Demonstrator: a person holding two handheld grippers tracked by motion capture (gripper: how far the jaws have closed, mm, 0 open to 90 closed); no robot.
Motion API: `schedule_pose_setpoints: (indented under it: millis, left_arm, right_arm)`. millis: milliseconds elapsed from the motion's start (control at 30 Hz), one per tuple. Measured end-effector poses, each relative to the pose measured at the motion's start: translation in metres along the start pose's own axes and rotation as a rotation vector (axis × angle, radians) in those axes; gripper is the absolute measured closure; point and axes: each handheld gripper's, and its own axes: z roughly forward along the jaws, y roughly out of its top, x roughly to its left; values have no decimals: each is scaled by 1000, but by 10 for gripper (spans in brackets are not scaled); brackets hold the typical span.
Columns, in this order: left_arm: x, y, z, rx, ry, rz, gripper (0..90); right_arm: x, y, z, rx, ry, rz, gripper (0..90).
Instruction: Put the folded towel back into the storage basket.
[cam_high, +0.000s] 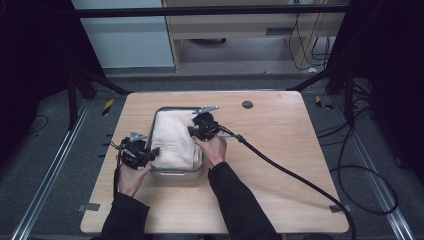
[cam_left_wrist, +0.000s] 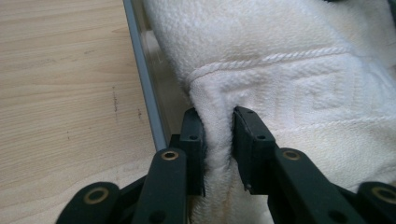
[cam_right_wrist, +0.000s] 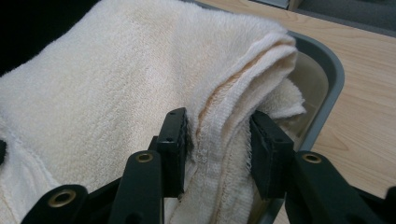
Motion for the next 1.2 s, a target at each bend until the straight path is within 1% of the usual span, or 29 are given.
schedule_pose_setpoints:
  millis: [67,100,167,200,233,267,333,367,400,433,467,500,567,600,667,767,800,833,867,900,933,967,1000,1033,1067,1100,1133,1167,1200]
  left_arm:
    - [-1,0,0,1,1,4,699]
    - [-2,1,0,-2,1,8,684]
    - [-3,1,-1,-3,13,16,668]
    - [-4,2,-2,-8,12,16,654]
    - [-4,2,-2,-8,12,16,642]
    - [-4,3,-4,-22,15,15,629]
    - [-4,3,-5,-32,16,15,620]
    - [-5,4,-8,-48,15,15,611]
    - [-6,6,-13,-76,11,17,606]
    - [-6,6,-13,-76,11,17,601]
    - [-7,7,-16,-89,9,20,601]
    - [-9,9,-21,-111,4,24,595]
    - [-11,11,-25,-121,1,31,586]
    - [-11,11,-25,-121,1,31,581]
    - [-12,12,-28,-135,0,34,572]
    - [-13,12,-34,-168,-14,37,529]
    - [-13,12,-34,-168,-14,37,516]
    - [-13,11,-36,-176,-23,34,503]
    - [-13,11,-37,-187,-26,36,503]
    - [-13,11,-39,-201,-26,42,489]
    - [-12,10,-42,-217,-23,55,468]
    - [-12,10,-42,-217,-23,55,455]
    - [-13,9,-43,-223,-30,52,455]
    - [-13,8,-44,-227,-31,55,437]
    - [-13,8,-45,-232,-31,58,437]
    - [-13,5,-47,-241,-33,59,411]
    - [-13,5,-47,-241,-33,59,403]
    - [-12,4,-48,-243,-32,63,403]
    - [-12,3,-48,-246,-30,66,396]
  right_arm:
    - [0,0,0,1,-9,-14,592]
    - [0,0,-2,-19,1,-21,591]
    - [0,1,-3,-25,6,-22,591]
    - [1,2,-6,-37,8,-26,591]
    - [1,2,-6,-37,8,-26,591]
    - [1,4,-9,-38,6,-31,584]
    - [0,4,-10,-41,6,-34,583]
    - [0,4,-12,-43,6,-34,579]
    - [-1,5,-16,-54,8,-32,572]
    - [-2,5,-18,-60,10,-31,566]
    - [-2,5,-18,-60,10,-31,566]
    - [-5,6,-23,-68,10,-28,555]
    - [-7,7,-29,-83,10,-27,527]
    - [-7,7,-29,-83,10,-27,527]
    - [-10,7,-37,-93,14,-23,497]
    - [-18,5,-55,-114,19,-22,408]
    - [-21,4,-60,-118,23,-21,382]
    - [-24,2,-65,-123,24,-17,354]
    - [-24,2,-65,-123,24,-17,354]
    - [-27,0,-70,-130,26,-17,322]
    - [-33,-5,-80,-136,27,-8,274]
    - [-33,-5,-80,-136,27,-8,274]
    - [-36,-8,-85,-140,23,-8,257]
    - [-43,-15,-94,-147,23,1,232]
    - [-43,-15,-94,-147,23,1,232]
    - [-51,-24,-104,-140,26,11,205]
    - [-54,-28,-107,-140,26,10,199]
    - [-54,-28,-107,-140,26,10,199]
    - [-58,-33,-112,-136,26,11,190]
